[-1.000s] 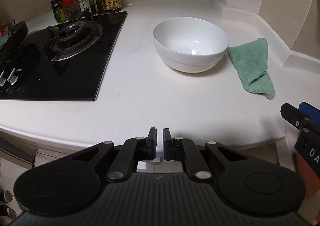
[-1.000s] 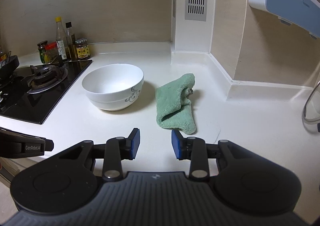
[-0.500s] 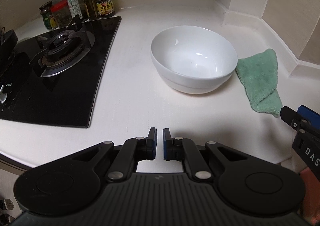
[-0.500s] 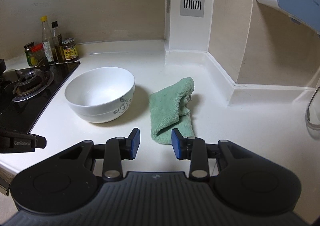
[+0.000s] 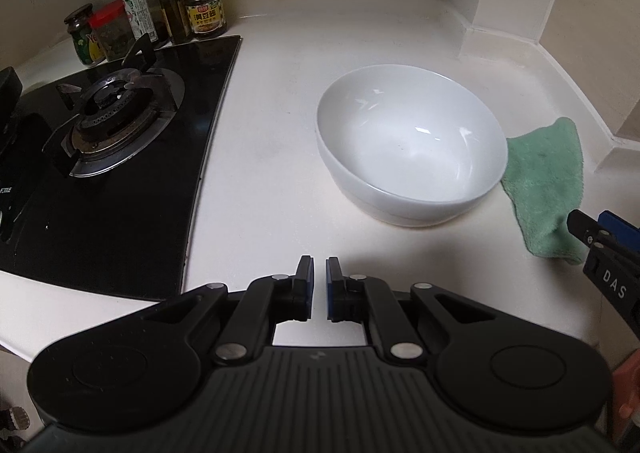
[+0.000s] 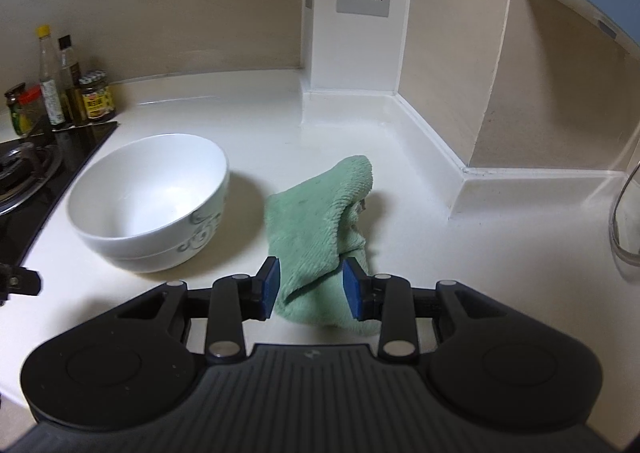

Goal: Clean bowl
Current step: 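Grasp the green towel with the right gripper, then lift the towel with the right gripper while the left gripper grasps the bowl rim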

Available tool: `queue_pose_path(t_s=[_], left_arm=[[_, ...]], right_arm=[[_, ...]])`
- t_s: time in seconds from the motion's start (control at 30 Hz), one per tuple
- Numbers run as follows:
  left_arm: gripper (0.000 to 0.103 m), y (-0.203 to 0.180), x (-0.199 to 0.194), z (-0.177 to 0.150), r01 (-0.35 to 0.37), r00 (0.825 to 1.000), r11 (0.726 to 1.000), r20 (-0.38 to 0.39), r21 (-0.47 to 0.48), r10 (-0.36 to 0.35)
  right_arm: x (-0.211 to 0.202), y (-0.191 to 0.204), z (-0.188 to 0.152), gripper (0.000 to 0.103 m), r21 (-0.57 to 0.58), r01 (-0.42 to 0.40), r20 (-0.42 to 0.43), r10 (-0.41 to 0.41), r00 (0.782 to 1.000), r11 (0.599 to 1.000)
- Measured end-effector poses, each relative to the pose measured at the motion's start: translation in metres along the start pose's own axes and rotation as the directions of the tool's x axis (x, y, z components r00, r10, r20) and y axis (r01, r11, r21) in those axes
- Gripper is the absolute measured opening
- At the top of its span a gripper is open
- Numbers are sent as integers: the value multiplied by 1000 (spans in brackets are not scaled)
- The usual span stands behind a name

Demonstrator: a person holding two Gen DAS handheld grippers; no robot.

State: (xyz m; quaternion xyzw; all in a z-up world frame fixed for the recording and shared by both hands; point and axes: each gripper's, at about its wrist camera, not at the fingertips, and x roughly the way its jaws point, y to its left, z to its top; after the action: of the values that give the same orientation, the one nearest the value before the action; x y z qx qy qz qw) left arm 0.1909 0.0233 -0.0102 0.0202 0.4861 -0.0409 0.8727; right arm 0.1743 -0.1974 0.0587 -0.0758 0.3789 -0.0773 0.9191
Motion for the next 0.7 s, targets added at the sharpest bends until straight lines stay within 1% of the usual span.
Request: queue_pose_path(t_s=[0.3, 0.43, 0.47, 0.5, 0.53, 0.6, 0.67, 0.7], left_arm=[[6, 14, 10, 19, 4, 1000, 1000, -9, -5, -4], [6, 21, 11, 29, 6, 1000, 1000, -3, -9, -7], [6, 23, 11, 32, 7, 1000, 1000, -1, -9, -7], [6, 25, 11, 35, 6, 1000, 1000, 1, -8, -6], [6, 27, 12, 37, 6, 1000, 1000, 2, -8, -6], [6, 32, 12, 42, 6, 1000, 1000, 5, -8, -6], [6, 37, 12, 46, 12, 1000, 1000, 9, -10, -12], [6, 39, 12, 48, 14, 1000, 1000, 10, -11, -14]], right_arm=[[33, 4, 5, 30, 5, 30, -37, -30, 999, 1000], [50, 2, 4, 29, 22, 20, -57, -19, 998, 1000], [52, 1, 4, 20, 30, 10, -62, -8, 998, 999], [53, -1, 4, 15, 38, -2, -62, 5, 998, 999], [55, -4, 5, 14, 44, -33, -64, 36, 997, 998], [55, -8, 8, 11, 57, -57, -52, 60, 997, 997], [46, -16, 18, 11, 63, -97, -2, 97, 995, 993], [42, -18, 21, 11, 61, -103, 15, 102, 995, 993]])
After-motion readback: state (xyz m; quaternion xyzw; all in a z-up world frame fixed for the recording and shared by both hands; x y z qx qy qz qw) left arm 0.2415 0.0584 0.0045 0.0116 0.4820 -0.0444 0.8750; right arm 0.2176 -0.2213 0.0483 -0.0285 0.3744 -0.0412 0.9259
